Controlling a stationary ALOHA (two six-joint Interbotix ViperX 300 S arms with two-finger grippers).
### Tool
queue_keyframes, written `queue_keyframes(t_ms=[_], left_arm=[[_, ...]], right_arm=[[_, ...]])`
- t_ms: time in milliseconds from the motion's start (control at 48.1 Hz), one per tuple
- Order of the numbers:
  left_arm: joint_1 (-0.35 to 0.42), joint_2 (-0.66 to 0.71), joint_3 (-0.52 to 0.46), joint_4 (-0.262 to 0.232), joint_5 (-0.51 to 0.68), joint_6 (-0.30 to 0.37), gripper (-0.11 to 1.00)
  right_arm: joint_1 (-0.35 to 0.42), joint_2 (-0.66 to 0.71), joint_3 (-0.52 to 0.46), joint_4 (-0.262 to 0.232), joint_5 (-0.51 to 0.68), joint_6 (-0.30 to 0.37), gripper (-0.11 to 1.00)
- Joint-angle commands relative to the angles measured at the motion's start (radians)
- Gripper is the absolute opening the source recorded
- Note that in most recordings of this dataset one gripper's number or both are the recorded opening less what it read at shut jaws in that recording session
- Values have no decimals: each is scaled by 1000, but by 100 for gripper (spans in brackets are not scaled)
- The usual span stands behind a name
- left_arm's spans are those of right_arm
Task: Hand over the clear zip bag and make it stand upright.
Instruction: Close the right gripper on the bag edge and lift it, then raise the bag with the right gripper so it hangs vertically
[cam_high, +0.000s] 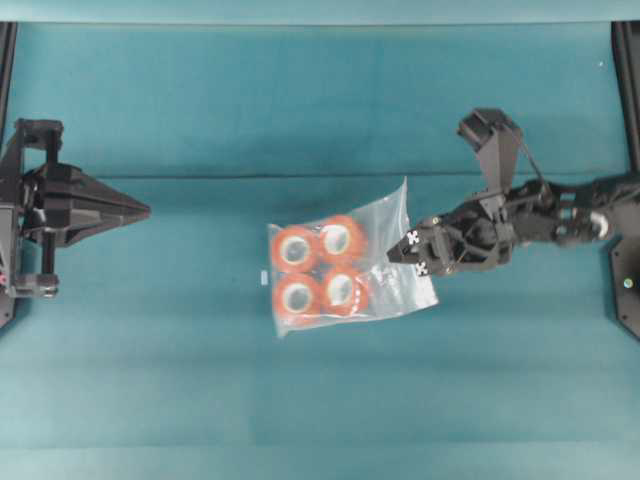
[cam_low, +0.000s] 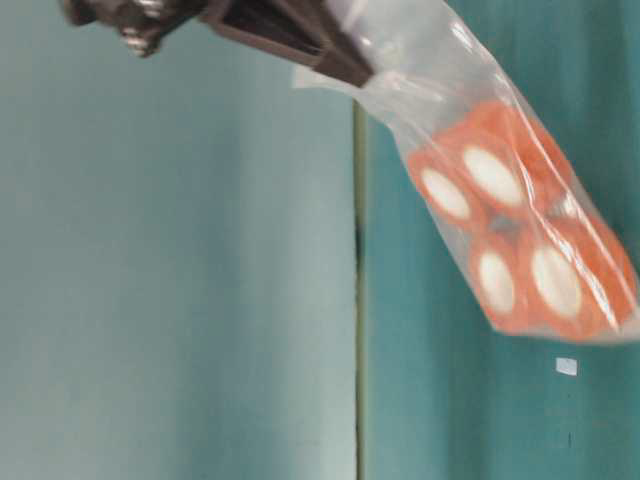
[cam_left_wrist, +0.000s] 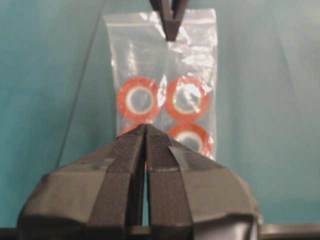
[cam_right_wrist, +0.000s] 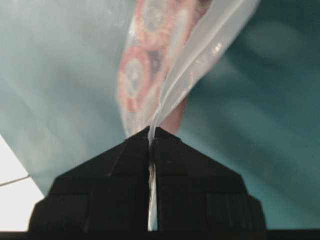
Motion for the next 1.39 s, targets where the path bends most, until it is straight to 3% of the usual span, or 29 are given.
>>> queue_keyframes(t_ms=[0, 187, 416, 1061, 1373], left_arm=[[2, 0, -18, 2, 2, -8, -1], [0, 5, -25, 2, 78, -18, -1], [0, 8, -25, 2, 86, -18, -1], [-2, 8, -23, 2, 92, -18, -1], [-2, 9, -21, 2, 97, -18, -1]], right_arm=[[-11, -21, -46, -3, 44, -37, 1], [-26, 0, -143, -14, 89, -58, 1], [-54, 58, -276, -69, 290, -110, 0], [-104, 132, -463, -115, 517, -207, 0], [-106, 160, -514, -175, 624, -221, 0]])
